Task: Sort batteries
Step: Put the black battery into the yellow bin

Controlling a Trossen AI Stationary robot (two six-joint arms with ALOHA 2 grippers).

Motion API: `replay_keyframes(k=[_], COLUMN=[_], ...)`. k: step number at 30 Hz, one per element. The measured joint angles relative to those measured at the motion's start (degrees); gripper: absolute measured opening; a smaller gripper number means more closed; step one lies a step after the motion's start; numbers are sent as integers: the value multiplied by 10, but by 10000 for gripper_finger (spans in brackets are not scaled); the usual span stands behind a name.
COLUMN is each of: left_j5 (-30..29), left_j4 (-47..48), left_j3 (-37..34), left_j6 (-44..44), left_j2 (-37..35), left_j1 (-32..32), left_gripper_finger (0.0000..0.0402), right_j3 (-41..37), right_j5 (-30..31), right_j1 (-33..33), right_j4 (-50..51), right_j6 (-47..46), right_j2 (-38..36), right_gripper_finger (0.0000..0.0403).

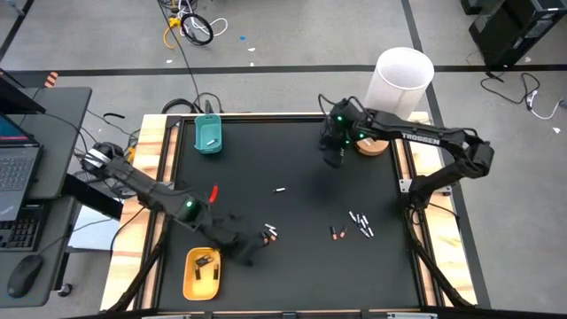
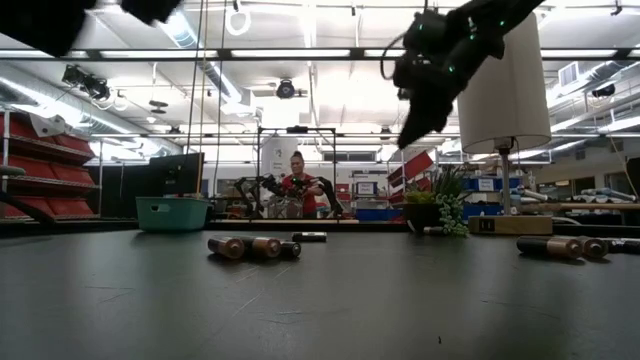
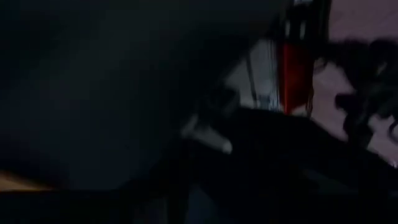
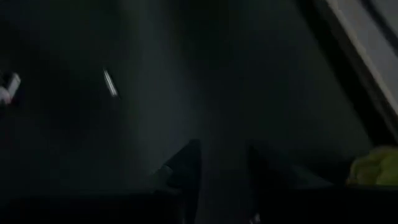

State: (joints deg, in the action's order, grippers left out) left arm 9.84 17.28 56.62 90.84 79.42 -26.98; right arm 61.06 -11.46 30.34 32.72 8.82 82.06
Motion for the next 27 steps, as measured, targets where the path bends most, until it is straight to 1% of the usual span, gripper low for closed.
replay_keyframes(k=[2, 4, 8, 11, 16, 20, 23, 27], left_j5=[-16, -46, -112, -133, -125, -109, -91, -70], left_j4=[2, 3, 2, 2, 2, 2, -1, -9], left_j3=[0, 0, 0, 0, 0, 0, 0, 0], left_j6=[-26, -53, -97, -118, -147, -162, -175, -191], left_j2=[0, 0, 0, 0, 0, 0, 0, 0], left_j1=[20, 35, 59, 77, 106, 126, 140, 157], left_gripper_finger=[166, 166, 166, 166, 166, 166, 166, 166], right_j3=[0, 0, 0, 0, 1, 18, 37, 50], right_j5=[-11, -12, -3, 1, 29, 31, 57, 61], right_j1=[14, 27, 49, 51, 50, 49, 42, 41], right_j4=[28, 62, 129, 143, 133, 134, 136, 128], right_j6=[6, 0, -56, -95, -161, -178, -187, -194], right_j2=[15, 35, 81, 104, 134, 154, 163, 172], right_gripper_finger=[133, 149, 175, 181, 174, 164, 159, 158])
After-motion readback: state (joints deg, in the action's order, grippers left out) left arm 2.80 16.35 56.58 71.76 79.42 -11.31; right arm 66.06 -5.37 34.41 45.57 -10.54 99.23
